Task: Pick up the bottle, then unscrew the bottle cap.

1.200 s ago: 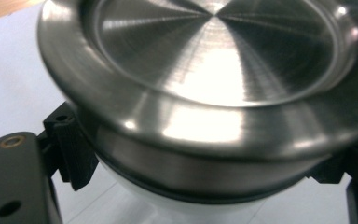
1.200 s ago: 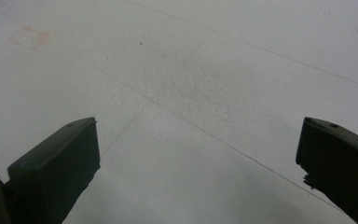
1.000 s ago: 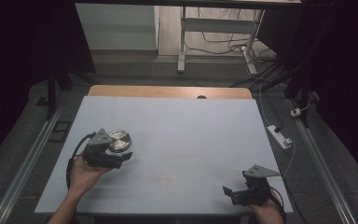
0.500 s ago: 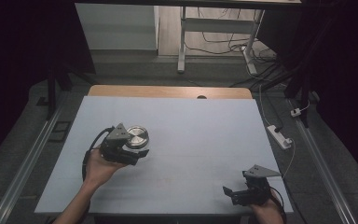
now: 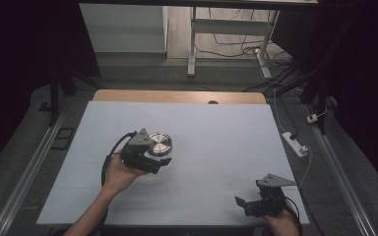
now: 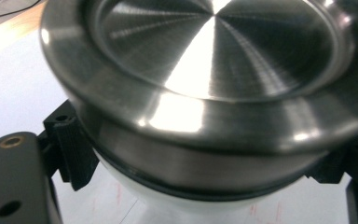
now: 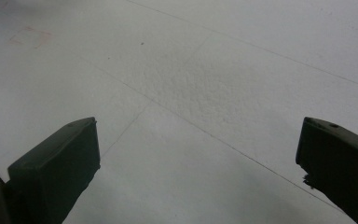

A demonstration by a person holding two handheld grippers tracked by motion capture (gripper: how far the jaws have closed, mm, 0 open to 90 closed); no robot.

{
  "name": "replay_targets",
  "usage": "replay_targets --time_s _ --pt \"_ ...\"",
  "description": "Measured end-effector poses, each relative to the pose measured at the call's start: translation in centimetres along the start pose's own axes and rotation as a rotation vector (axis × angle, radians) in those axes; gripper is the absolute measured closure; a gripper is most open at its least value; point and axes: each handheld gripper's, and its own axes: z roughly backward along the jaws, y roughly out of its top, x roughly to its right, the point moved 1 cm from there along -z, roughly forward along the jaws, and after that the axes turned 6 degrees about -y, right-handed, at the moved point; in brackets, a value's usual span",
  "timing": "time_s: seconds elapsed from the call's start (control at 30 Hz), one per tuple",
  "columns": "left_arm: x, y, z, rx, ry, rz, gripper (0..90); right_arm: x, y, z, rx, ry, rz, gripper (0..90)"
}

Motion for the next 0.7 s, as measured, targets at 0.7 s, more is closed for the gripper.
replay_targets --time_s 0.7 --pt "1.1 0.9 -2.1 -0.02 -0.037 -0.027 15.1 -0.3 0.1 0.2 0.014 -0.001 0.029 0.0"
